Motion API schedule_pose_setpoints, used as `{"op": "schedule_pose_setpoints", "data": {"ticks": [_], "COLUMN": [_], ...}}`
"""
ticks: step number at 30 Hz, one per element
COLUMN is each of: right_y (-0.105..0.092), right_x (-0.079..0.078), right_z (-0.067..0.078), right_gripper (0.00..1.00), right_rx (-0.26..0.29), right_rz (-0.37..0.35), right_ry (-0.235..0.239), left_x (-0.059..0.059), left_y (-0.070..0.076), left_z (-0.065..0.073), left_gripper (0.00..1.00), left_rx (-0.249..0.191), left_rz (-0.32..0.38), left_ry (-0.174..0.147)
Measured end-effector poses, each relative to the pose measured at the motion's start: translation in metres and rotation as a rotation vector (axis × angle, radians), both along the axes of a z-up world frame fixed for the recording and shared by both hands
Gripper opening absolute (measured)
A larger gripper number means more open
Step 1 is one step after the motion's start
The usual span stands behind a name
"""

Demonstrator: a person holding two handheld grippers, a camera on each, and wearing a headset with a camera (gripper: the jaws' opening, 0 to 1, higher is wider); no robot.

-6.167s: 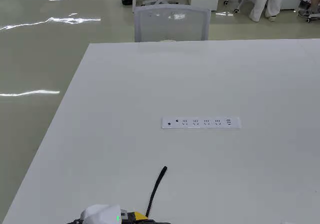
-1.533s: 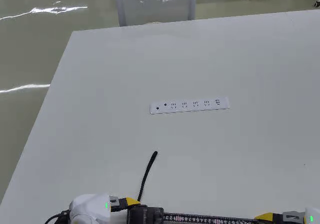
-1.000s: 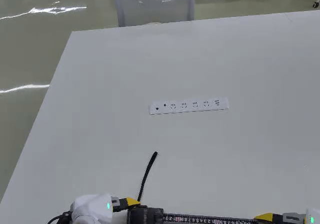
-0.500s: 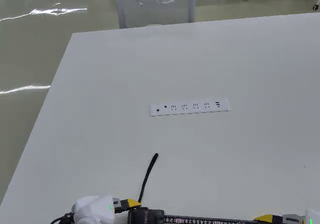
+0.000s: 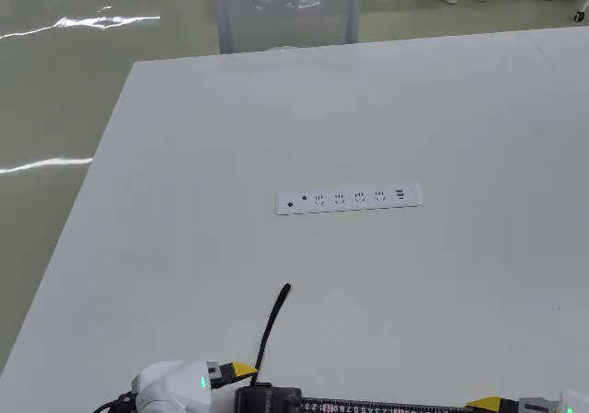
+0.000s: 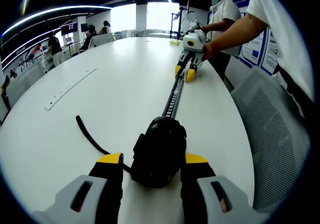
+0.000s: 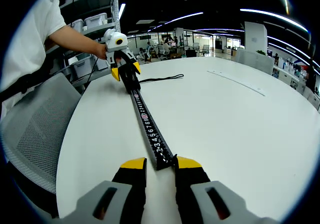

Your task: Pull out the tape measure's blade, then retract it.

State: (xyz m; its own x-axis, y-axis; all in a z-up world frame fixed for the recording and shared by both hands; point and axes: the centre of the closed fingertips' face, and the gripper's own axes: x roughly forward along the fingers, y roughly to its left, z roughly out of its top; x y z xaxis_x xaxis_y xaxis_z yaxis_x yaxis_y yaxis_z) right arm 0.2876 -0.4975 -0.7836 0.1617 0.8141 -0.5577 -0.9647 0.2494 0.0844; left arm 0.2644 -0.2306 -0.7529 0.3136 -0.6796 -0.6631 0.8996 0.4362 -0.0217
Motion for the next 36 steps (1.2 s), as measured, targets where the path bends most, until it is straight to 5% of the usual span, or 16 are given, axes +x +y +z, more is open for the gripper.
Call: {"op": "schedule_pose_setpoints", "data": {"ticks": [5,36], "right_y": [0.007,0.017], "right_x": [0.002,0.003], "right_z": [0.014,0.032], "right_gripper": [0.23,0.35], "right_rx": [0.065,0.058], "right_rz": [-0.037,-0.108], "right_ry": [0.014,0.005], "left_x": [0.001,0.005], "left_y": [-0.001,0.011], "left_z": [0.002,0.016], "left_gripper": [0.45,0.54], "left_rx": [-0.008,-0.046], "left_rz": [0.015,0.14], "left_ry": [-0.001,-0.002]}}
